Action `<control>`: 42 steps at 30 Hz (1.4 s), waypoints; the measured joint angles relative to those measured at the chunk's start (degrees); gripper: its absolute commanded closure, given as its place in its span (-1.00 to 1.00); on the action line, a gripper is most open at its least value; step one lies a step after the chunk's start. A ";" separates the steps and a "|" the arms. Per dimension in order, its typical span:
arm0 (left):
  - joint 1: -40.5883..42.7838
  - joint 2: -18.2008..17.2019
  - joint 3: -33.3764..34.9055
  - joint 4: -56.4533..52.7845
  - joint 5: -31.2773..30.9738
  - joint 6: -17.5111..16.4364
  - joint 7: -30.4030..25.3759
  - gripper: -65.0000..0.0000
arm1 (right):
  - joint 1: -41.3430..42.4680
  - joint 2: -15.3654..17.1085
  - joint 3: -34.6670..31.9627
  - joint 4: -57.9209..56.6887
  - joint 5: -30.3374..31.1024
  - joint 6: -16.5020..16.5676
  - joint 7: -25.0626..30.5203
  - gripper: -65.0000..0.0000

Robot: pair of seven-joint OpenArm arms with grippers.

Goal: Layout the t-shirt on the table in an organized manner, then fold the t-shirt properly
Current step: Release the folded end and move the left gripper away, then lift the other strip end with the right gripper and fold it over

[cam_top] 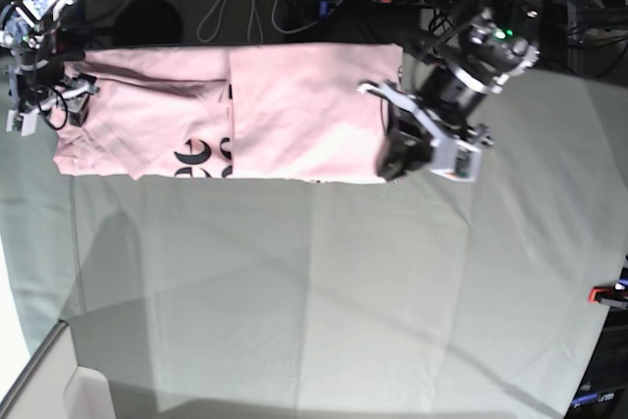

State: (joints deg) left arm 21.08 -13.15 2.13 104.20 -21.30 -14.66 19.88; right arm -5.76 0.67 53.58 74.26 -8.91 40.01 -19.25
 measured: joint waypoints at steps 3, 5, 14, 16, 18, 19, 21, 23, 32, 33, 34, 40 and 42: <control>0.04 -0.02 -1.90 -1.66 0.00 0.11 0.02 0.77 | -0.79 -0.22 -1.16 -0.09 0.24 0.00 0.39 -0.33; 0.17 0.00 -2.34 -2.23 -0.02 0.09 0.11 0.77 | -0.79 -0.13 -1.38 -0.09 0.17 0.00 0.37 -0.33; 0.04 0.35 -5.14 -2.27 -0.02 0.07 0.04 0.77 | -0.61 0.37 -1.38 -3.50 1.31 0.00 2.58 -0.20; 0.02 0.33 -6.19 -2.27 -0.02 0.09 0.04 0.77 | -0.52 0.55 -1.38 -4.28 1.57 -0.22 3.45 0.03; 0.02 0.33 -6.54 -2.27 0.00 0.07 0.04 0.77 | -0.44 0.59 -1.38 -4.52 1.73 -0.39 3.41 0.35; 0.02 0.31 -6.51 -2.27 -0.02 0.07 0.07 0.77 | -0.44 0.42 -1.40 -4.52 1.92 -0.37 3.43 0.56; 0.04 0.33 -6.47 -2.27 -0.02 0.07 0.04 0.77 | -0.46 -0.35 -1.53 -4.26 2.16 -0.42 3.74 0.93; 0.04 0.33 -6.47 -2.27 -0.02 0.07 0.04 0.77 | -0.66 -0.66 -2.67 -3.19 1.62 -1.11 3.65 1.00; 0.72 0.74 -10.10 -2.27 -0.22 -0.13 0.07 0.77 | -4.37 -6.19 -6.38 9.73 -0.37 -0.79 -0.83 1.00; 1.03 0.61 -11.10 -2.27 -0.11 -0.09 0.07 0.77 | -4.90 -6.99 -6.78 12.26 -0.44 -0.79 -0.92 1.00; 1.14 0.50 -11.96 -2.27 -0.07 0.04 0.13 0.77 | -5.44 -7.76 -7.08 14.80 -0.24 -0.50 -0.52 1.00; 1.31 0.70 -15.91 -2.25 -0.24 -0.15 0.04 0.77 | -8.41 -10.19 -12.37 24.52 -0.46 -0.28 -1.20 1.00; 1.81 0.76 -17.46 -2.21 -0.22 -0.13 0.09 0.77 | -10.10 -10.03 -14.23 28.17 -0.11 -0.24 -0.70 1.00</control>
State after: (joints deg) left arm 22.90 -12.38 -15.33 102.00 -21.52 -14.79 19.97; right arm -15.86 -9.37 39.35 102.43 -9.02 39.77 -19.94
